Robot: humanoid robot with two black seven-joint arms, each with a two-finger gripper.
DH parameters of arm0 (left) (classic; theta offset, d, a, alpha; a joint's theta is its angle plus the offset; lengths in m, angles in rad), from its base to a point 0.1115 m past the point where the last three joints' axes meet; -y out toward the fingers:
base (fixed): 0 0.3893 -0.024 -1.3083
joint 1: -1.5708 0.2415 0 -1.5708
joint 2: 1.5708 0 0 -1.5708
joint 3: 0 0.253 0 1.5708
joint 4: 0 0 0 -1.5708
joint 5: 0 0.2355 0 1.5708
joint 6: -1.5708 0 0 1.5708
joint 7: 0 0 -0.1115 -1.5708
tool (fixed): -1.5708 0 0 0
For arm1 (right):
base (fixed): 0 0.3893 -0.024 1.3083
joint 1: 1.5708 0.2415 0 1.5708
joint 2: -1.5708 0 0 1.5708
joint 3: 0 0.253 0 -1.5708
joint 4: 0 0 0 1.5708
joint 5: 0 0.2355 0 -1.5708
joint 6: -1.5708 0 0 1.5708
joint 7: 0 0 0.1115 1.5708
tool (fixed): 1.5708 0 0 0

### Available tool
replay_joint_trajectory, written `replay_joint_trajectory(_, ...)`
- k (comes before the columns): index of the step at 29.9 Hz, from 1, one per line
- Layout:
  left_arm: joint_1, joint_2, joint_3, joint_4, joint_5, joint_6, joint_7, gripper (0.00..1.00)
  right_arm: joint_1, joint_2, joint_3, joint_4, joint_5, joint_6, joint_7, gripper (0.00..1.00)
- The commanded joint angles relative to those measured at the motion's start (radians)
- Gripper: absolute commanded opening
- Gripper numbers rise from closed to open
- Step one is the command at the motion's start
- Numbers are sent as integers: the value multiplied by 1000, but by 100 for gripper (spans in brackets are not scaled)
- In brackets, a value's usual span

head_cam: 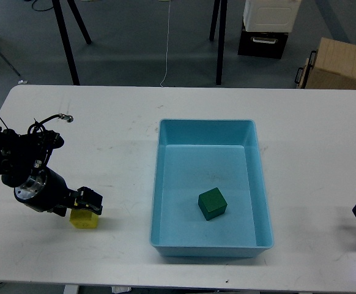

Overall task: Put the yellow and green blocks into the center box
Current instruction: 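Lower the left gripper and grasp the yellow cube, then lift the yellow cube and carry it over the green cube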

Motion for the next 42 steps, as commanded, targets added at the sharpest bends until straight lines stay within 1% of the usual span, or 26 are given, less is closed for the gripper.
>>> replay_joint_trajectory(1,18,-22,0,20,3,0,-14,100,0,0,0,-2,-1,0,0,100)
replay_joint_trajectory(3,18,-31,0,19,6,0,-32,97,0,0,0,-2,-1,0,0,100)
replay_joint_trajectory(4,18,-36,1,19,6,0,-49,95,0,0,0,-5,1,0,0,100)
replay_joint_trajectory(5,16,-39,8,19,8,0,-64,90,0,0,0,-8,-1,0,0,100)
replay_joint_trajectory(6,15,-42,9,19,8,0,-70,81,0,0,0,-9,-1,0,0,100)
replay_joint_trajectory(7,10,-45,11,19,9,0,-72,63,0,0,0,-11,-1,0,0,100)
replay_joint_trajectory(8,7,-47,9,16,9,0,-69,49,-1,0,0,-11,1,0,1,100)
replay_joint_trajectory(9,3,-48,12,13,9,0,-63,40,-1,0,0,-11,1,0,0,100)
replay_joint_trajectory(10,1,-51,15,13,11,0,-60,35,-1,0,0,-11,1,0,1,100)
replay_joint_trajectory(12,-1,-56,17,14,17,1,-47,20,-1,0,0,-11,1,0,1,100)
replay_joint_trajectory(13,-4,-56,17,14,22,4,-40,16,-1,0,0,-11,1,0,1,100)
replay_joint_trajectory(14,-8,-54,15,13,26,9,-37,9,-1,0,0,-11,1,0,1,100)
replay_joint_trajectory(15,-20,-54,12,13,29,13,-37,0,-3,0,1,-11,1,0,1,100)
replay_joint_trajectory(17,-52,-48,3,13,31,35,-41,0,-6,0,1,-9,1,0,1,100)
replay_joint_trajectory(20,-152,-44,-44,11,29,50,-50,0,-14,-1,5,-8,1,0,1,100)
replay_joint_trajectory(22,-200,-44,-80,8,23,38,-52,0,-15,-1,9,-6,1,0,1,100)
replay_joint_trajectory(25,-275,-60,-95,4,9,13,-58,0,-15,-1,9,-5,1,0,1,100)
replay_joint_trajectory(26,-304,-82,-97,3,-1,1,-61,0,-17,-1,9,-5,1,0,1,100)
replay_joint_trajectory(30,-413,-206,-97,2,-83,0,-69,0,-17,-6,9,-6,1,0,1,100)
replay_joint_trajectory(33,-462,-330,-98,3,-129,0,-72,0,-18,-8,8,-8,1,0,1,100)
replay_joint_trajectory(37,-484,-546,-107,52,-155,0,-130,0,-27,-8,8,-11,-1,0,0,100)
replay_joint_trajectory(38,-481,-564,-103,60,-155,0,-133,0,-27,-8,8,-13,-2,0,0,100)
replay_joint_trajectory(42,-444,-564,-65,69,-155,0,-136,0,-29,-8,8,-25,-2,0,0,100)
